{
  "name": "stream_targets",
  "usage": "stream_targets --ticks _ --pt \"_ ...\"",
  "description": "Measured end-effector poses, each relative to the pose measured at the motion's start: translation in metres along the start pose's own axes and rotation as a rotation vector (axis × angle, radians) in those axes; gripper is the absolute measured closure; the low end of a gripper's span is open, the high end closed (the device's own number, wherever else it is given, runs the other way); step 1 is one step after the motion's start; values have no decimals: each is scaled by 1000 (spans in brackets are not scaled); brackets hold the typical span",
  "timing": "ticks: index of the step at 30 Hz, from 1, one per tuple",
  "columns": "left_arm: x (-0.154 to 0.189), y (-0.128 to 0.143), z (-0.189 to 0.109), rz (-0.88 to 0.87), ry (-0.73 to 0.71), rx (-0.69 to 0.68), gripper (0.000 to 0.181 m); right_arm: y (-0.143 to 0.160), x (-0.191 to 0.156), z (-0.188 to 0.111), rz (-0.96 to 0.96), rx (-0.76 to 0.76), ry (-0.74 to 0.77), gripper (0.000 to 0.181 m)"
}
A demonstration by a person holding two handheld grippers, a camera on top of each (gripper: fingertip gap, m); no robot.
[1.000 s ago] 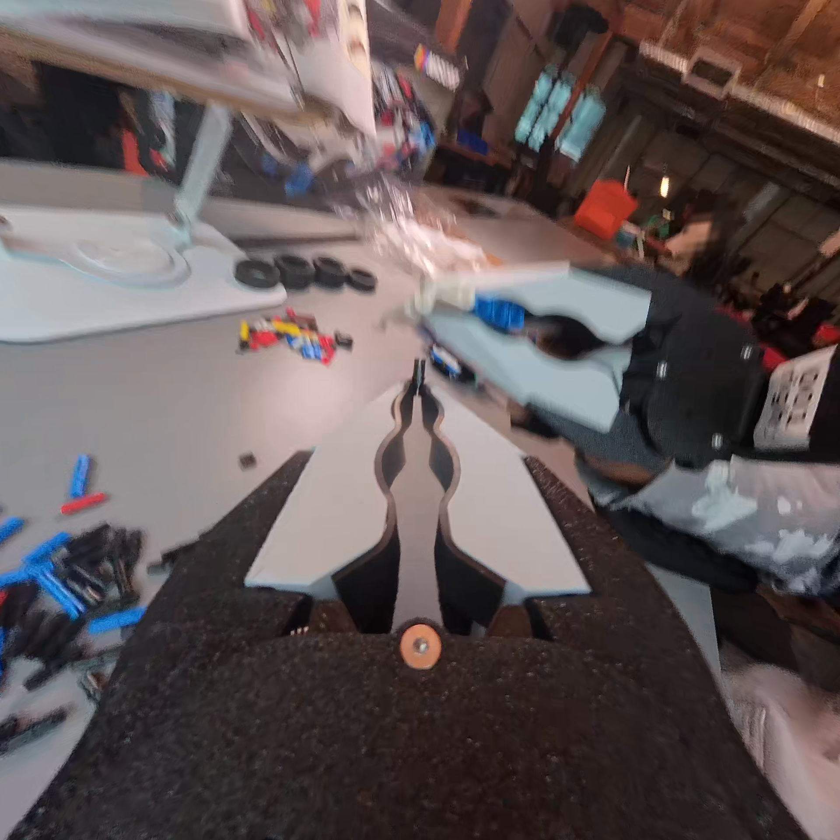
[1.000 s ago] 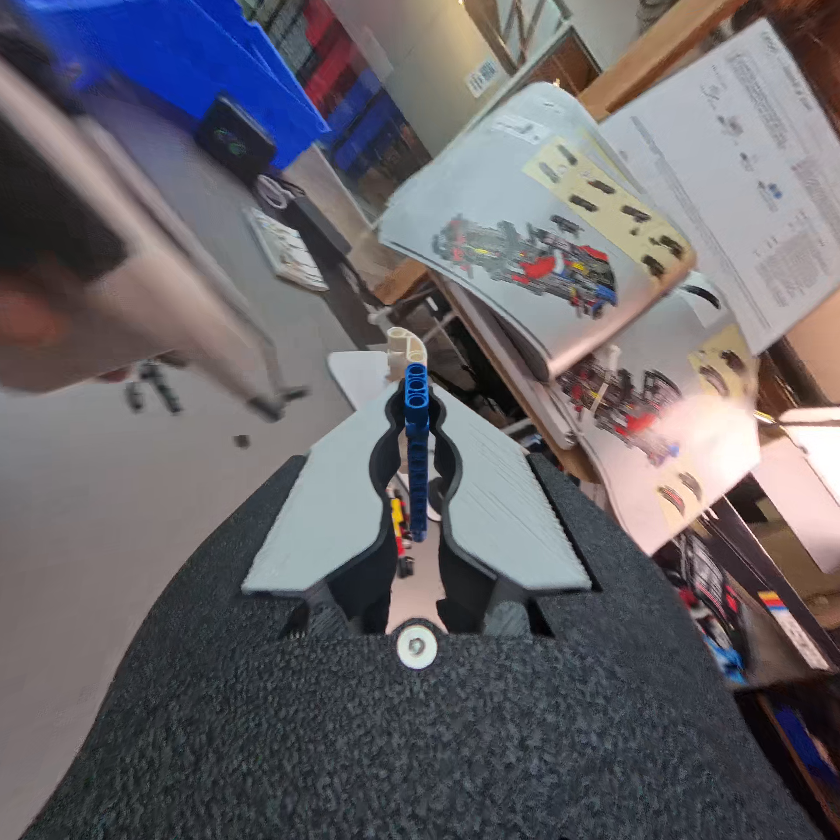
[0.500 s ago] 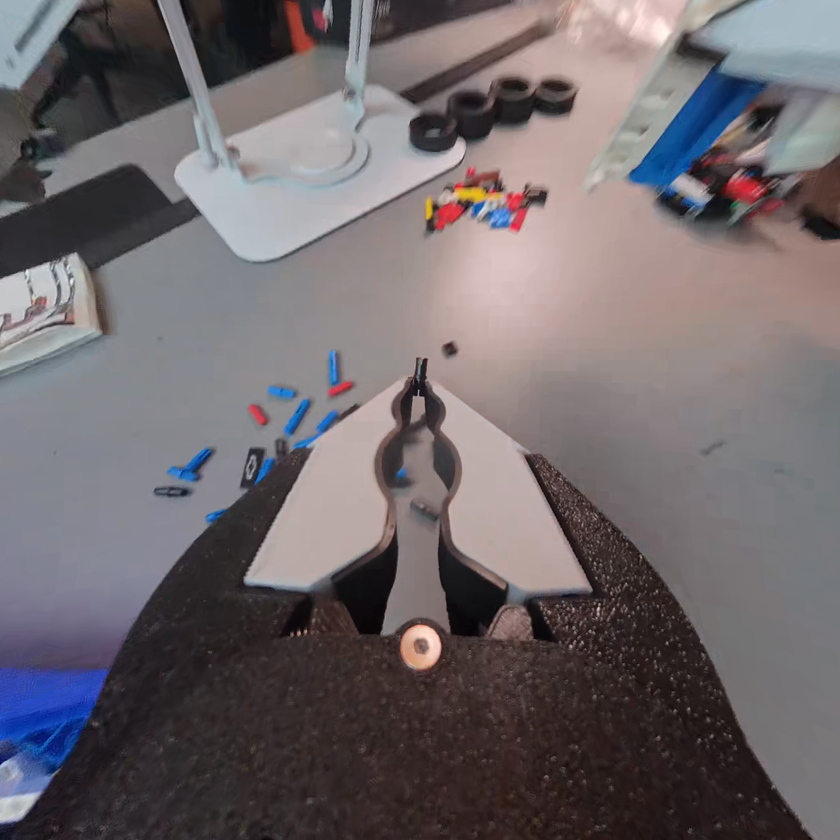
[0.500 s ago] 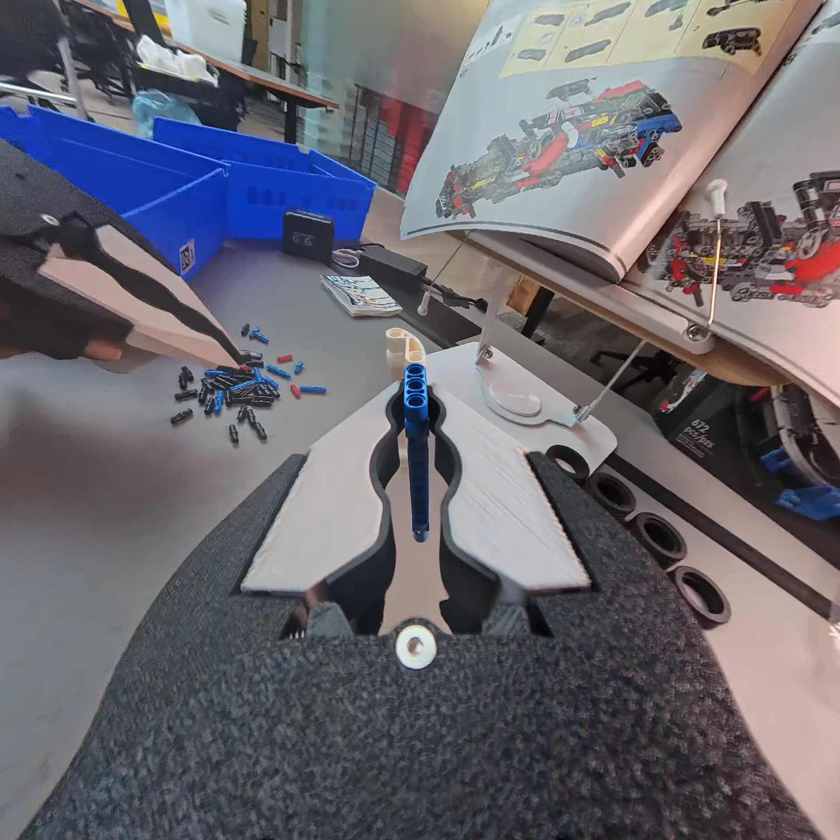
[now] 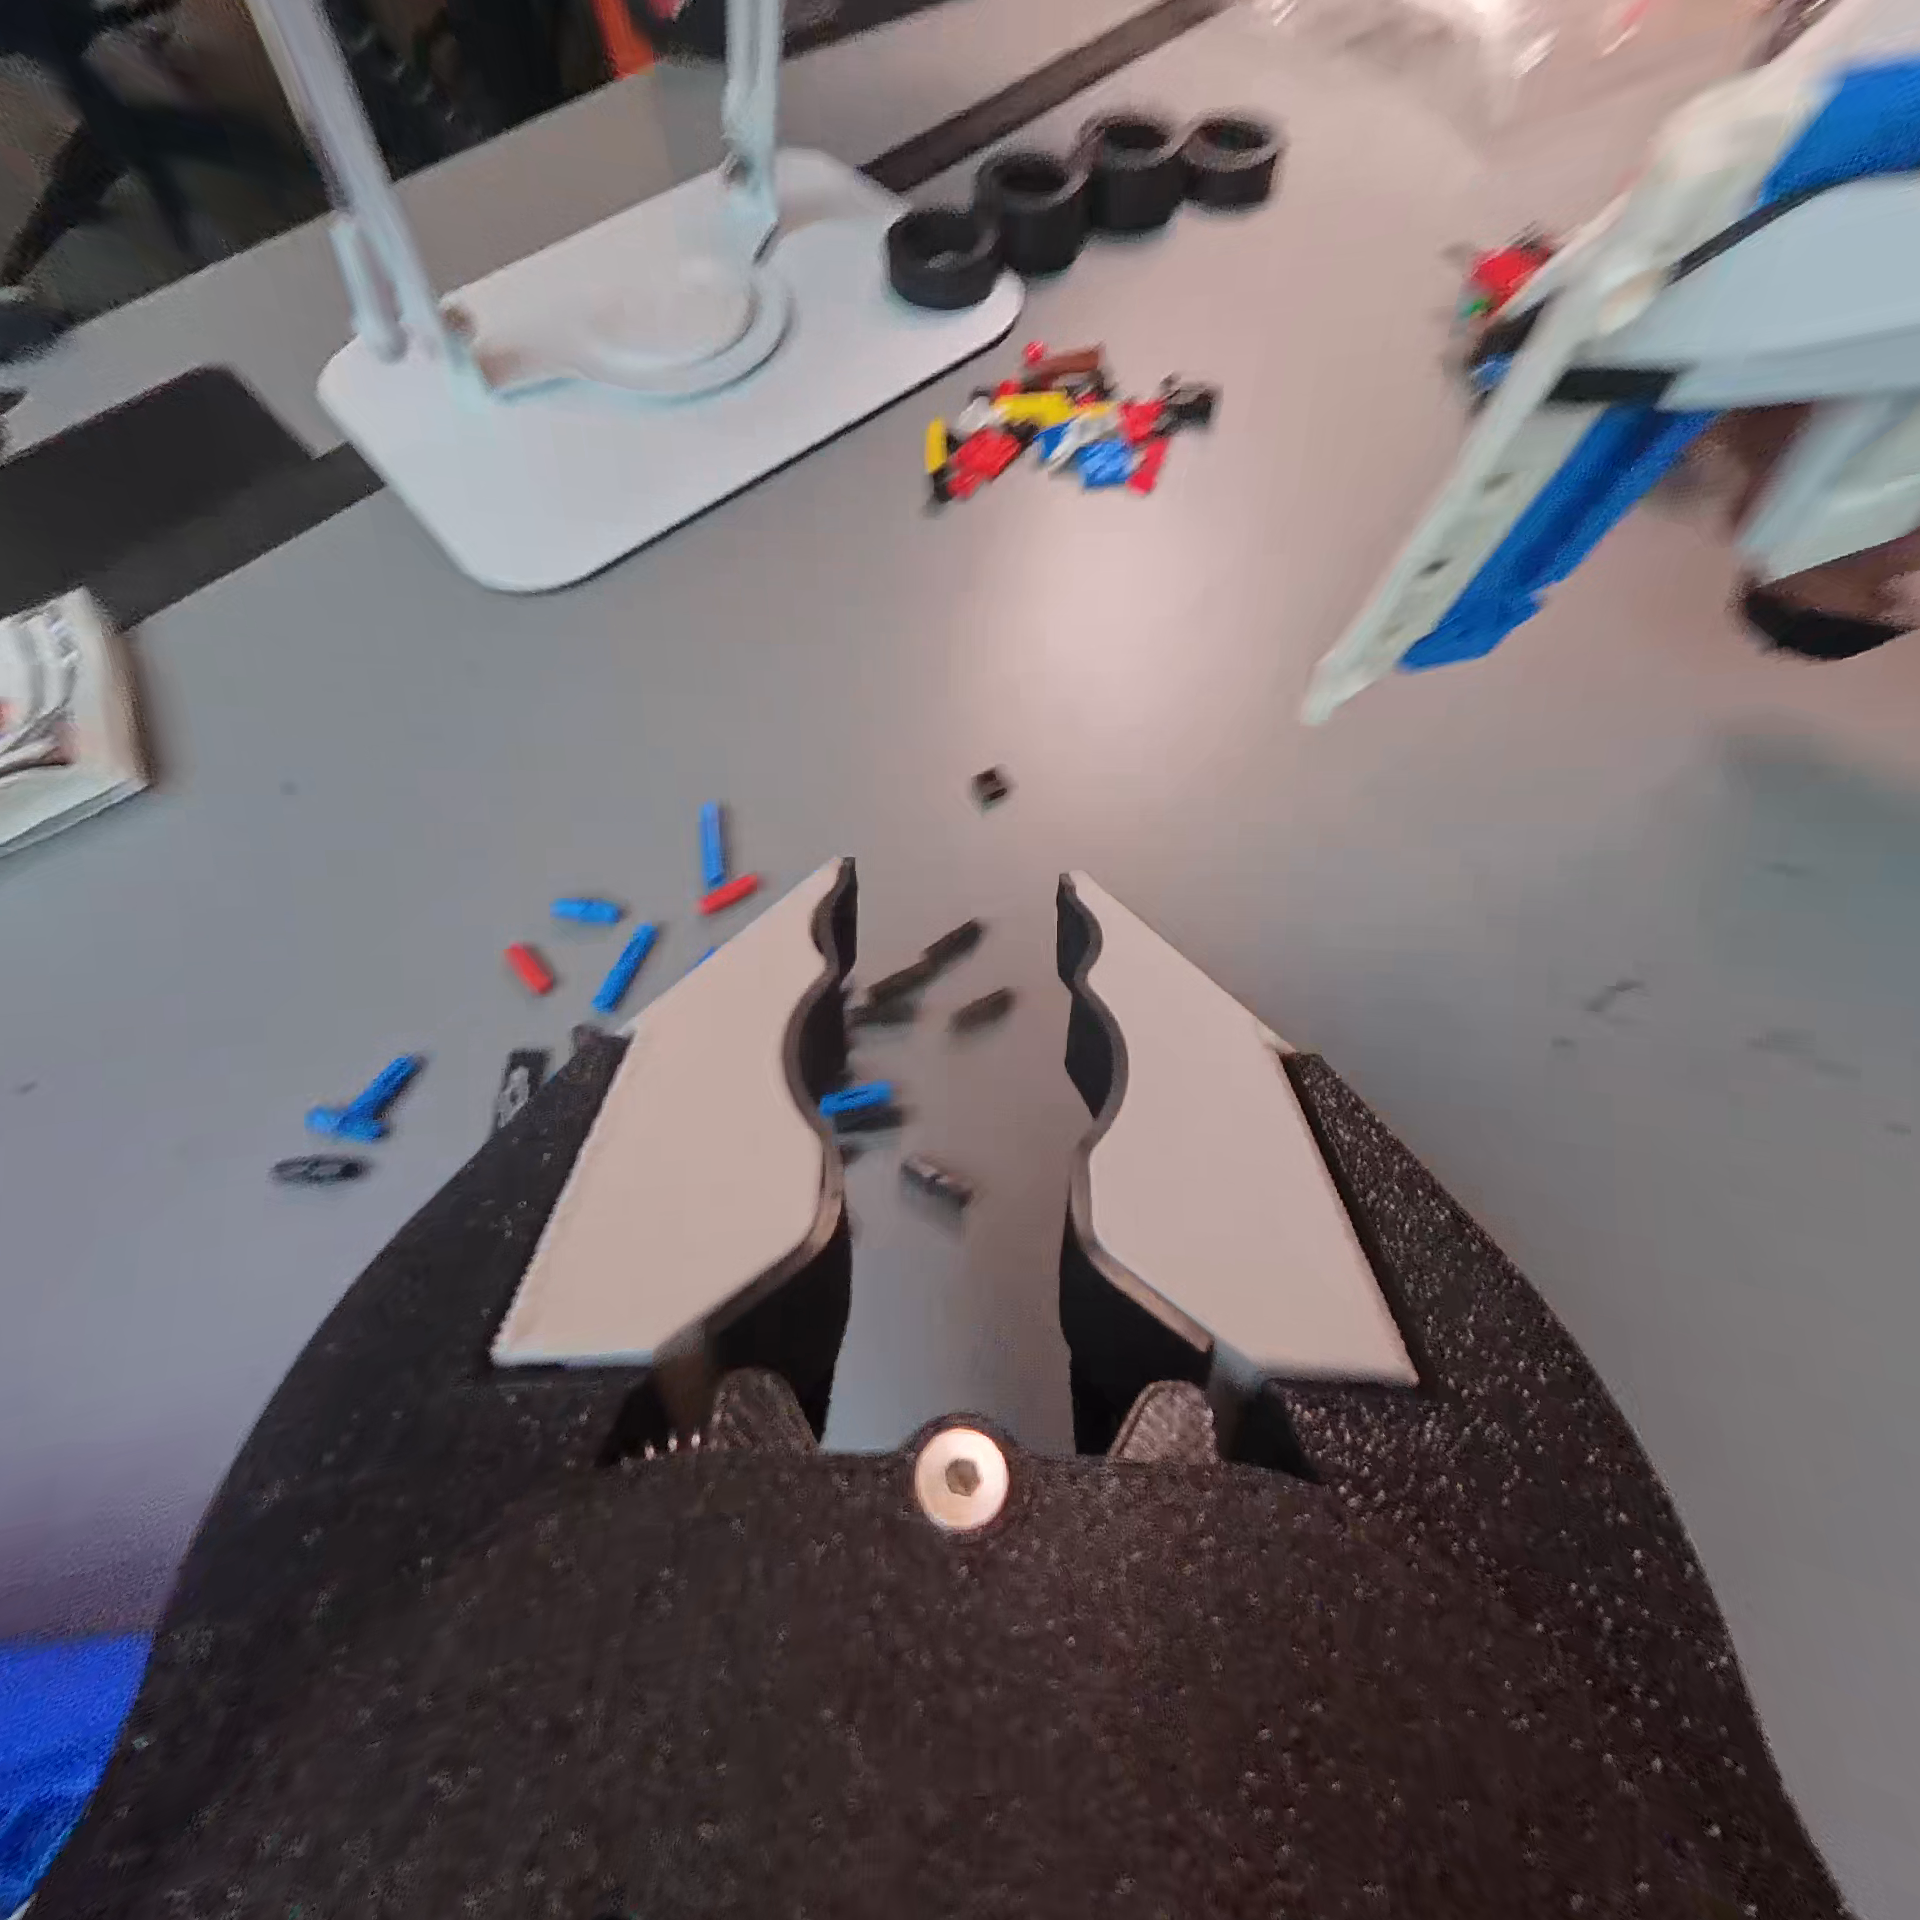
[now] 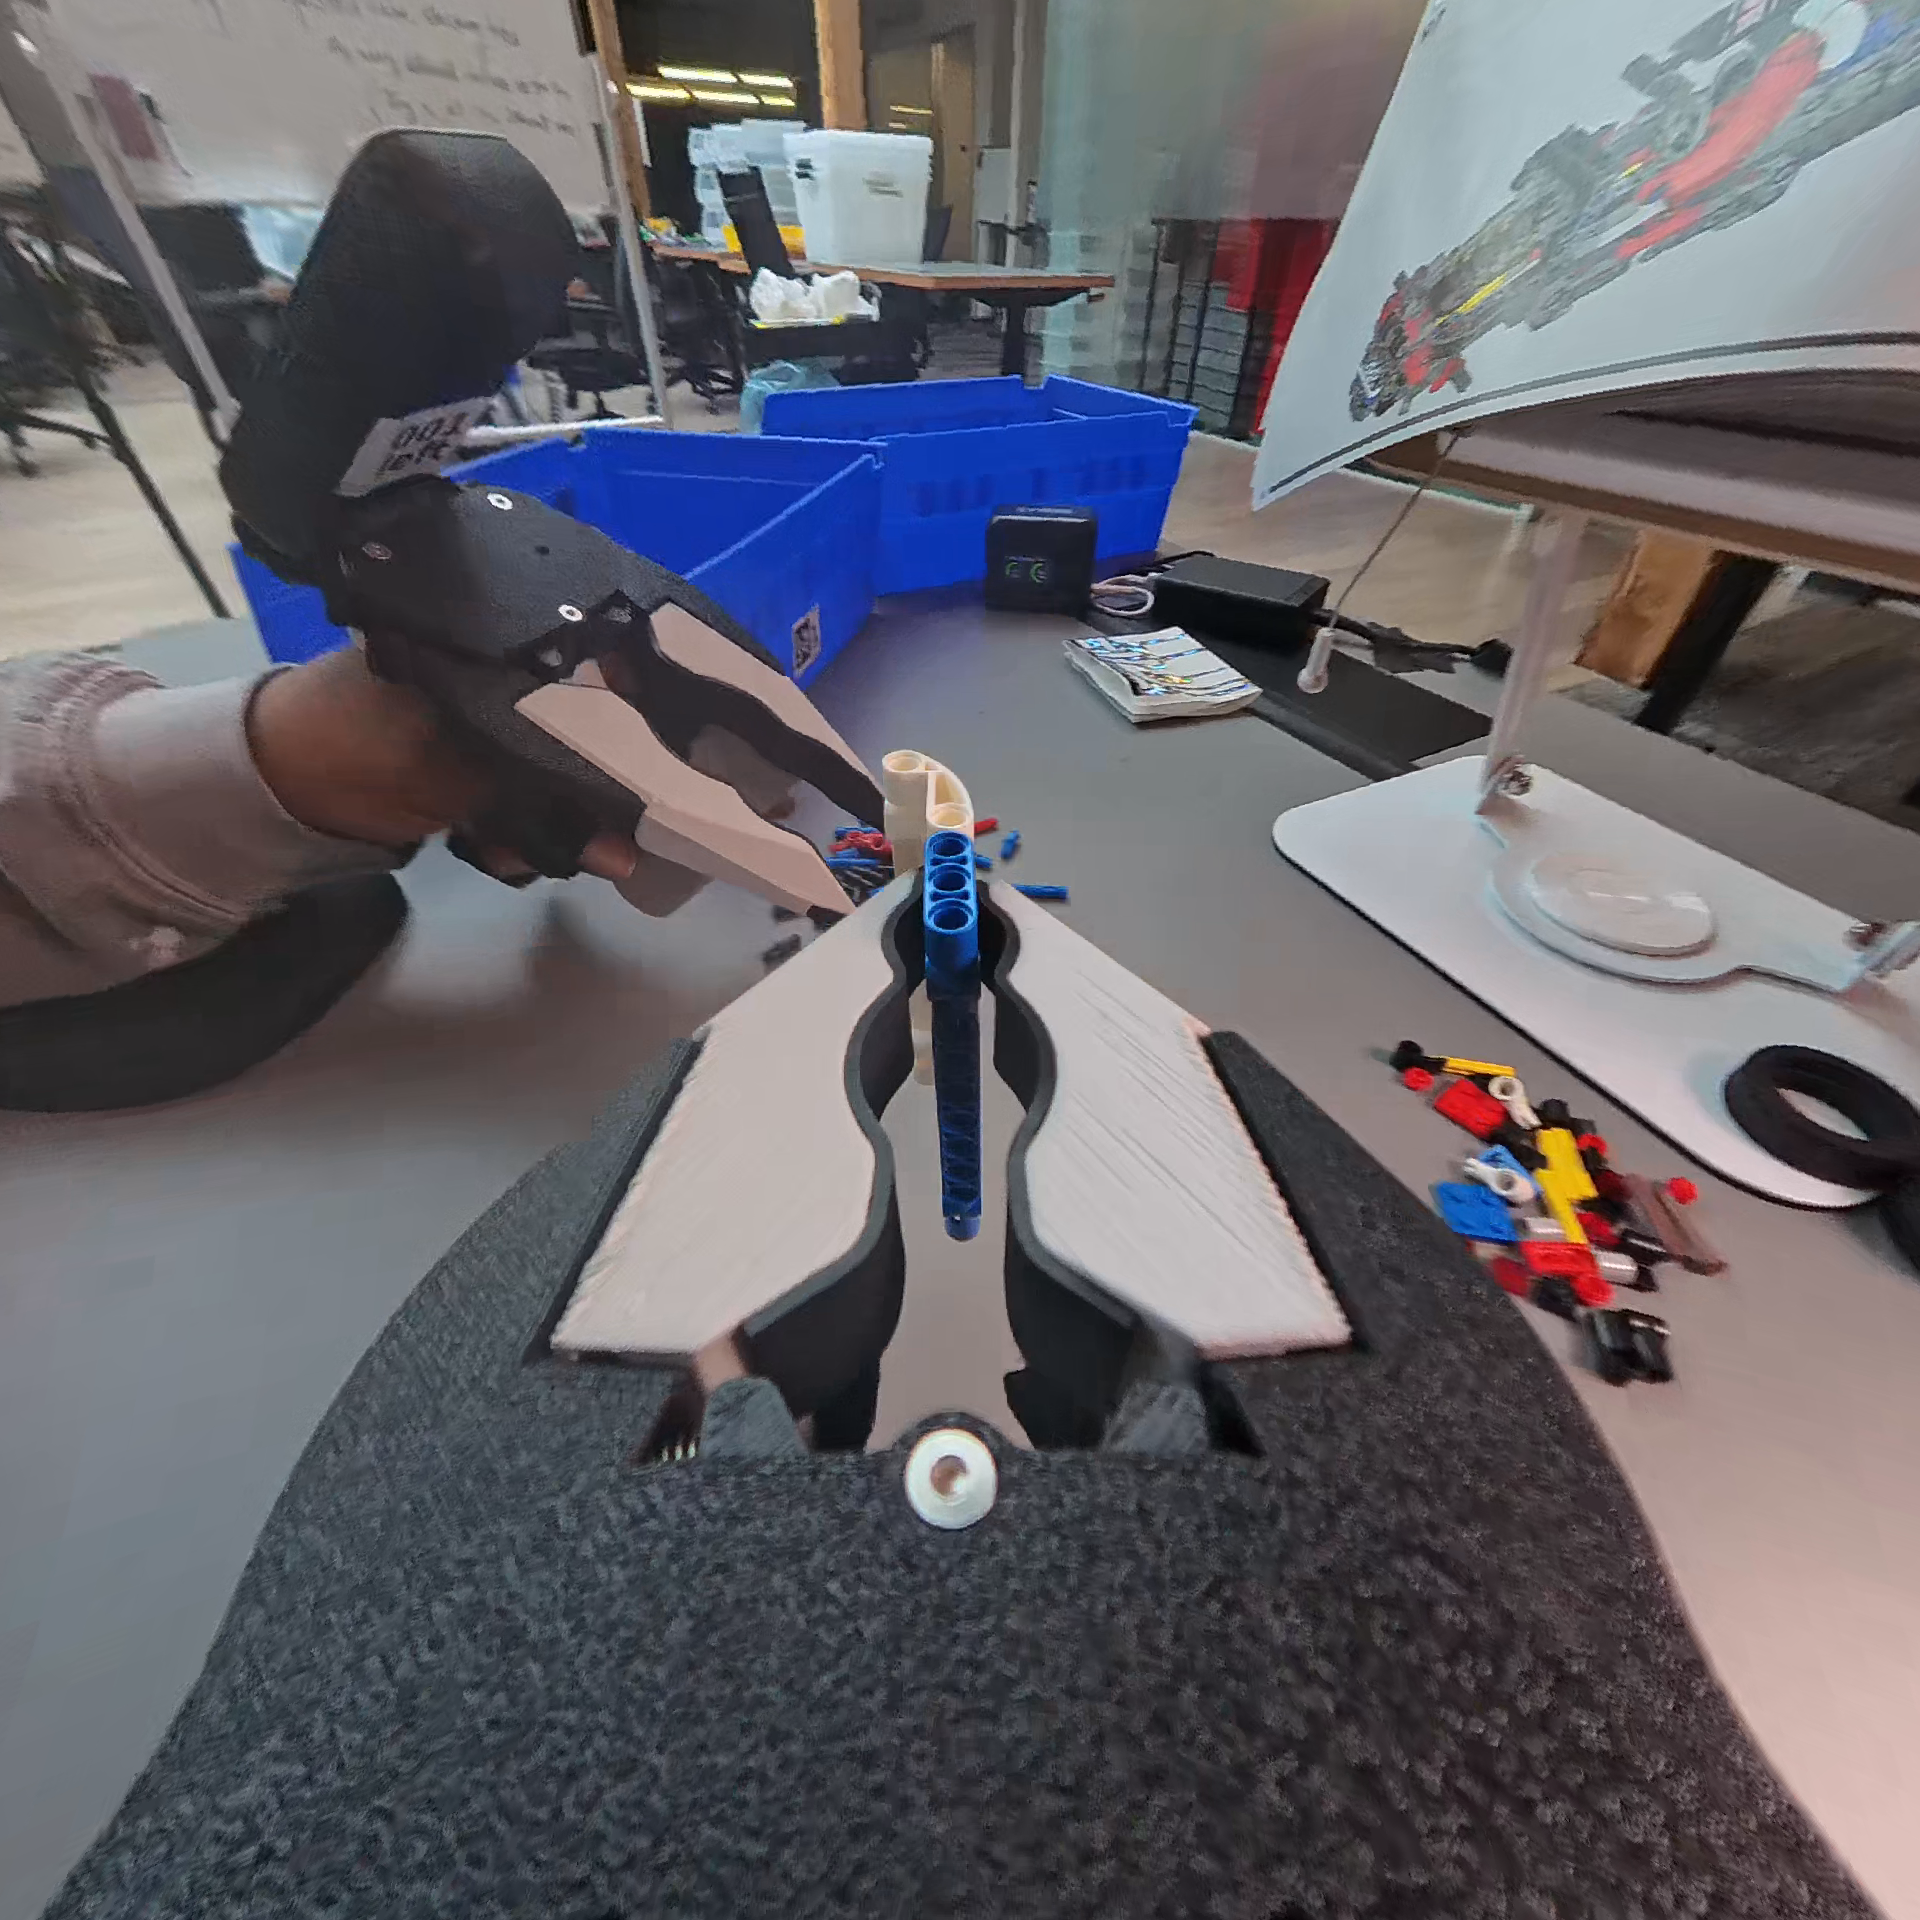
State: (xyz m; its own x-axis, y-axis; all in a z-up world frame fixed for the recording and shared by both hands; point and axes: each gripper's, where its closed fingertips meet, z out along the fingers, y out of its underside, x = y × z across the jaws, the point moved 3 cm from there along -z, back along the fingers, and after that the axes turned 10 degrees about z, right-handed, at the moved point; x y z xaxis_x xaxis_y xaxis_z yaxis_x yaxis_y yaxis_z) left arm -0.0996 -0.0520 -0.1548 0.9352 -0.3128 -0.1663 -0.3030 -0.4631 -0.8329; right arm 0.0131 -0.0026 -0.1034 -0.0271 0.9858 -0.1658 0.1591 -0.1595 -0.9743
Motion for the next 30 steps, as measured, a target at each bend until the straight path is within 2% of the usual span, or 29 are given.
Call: stream_targets --ticks 1,3,5,8,11,13,16,20,26,27,29,30 --pt "15 -13 -4 -16 93 86 146 0 -5 1 46 -4 -42 174" --pt "47 -33 -13 -66 321 227 152 0 -18 2 138 -11 -159 174" --pt "71 -43 -20 -88 491 290 159 -2 -32 0 224 -19 -283 174" --pt "84 -47 -23 -86 571 315 174 -1 -42 -2 314 -55 -388 173" --pt "84 -53 -29 -166 623 365 175 -7 -42 -9 311 -22 -438 155" --pt "79 -55 -32 -215 631 395 175 -7 -42 -13 287 -28 -453 156" --pt "75 -55 -35 -235 635 413 175 -5 -42 -12 249 -20 -440 172" --pt "79 -62 -38 -256 668 462 167 -2 -46 -12 256 -60 -473 174" --pt "72 -62 -38 -208 655 413 174 -5 -44 -12 207 -100 -443 174" --pt "68 -62 -40 -213 645 418 174 -12 -38 -19 215 -68 -450 175" --pt "33 -53 -54 -285 556 459 175 -43 7 -58 265 93 -352 175" --pt "17 -48 -60 -334 522 480 175 -51 23 -74 255 126 -306 175"
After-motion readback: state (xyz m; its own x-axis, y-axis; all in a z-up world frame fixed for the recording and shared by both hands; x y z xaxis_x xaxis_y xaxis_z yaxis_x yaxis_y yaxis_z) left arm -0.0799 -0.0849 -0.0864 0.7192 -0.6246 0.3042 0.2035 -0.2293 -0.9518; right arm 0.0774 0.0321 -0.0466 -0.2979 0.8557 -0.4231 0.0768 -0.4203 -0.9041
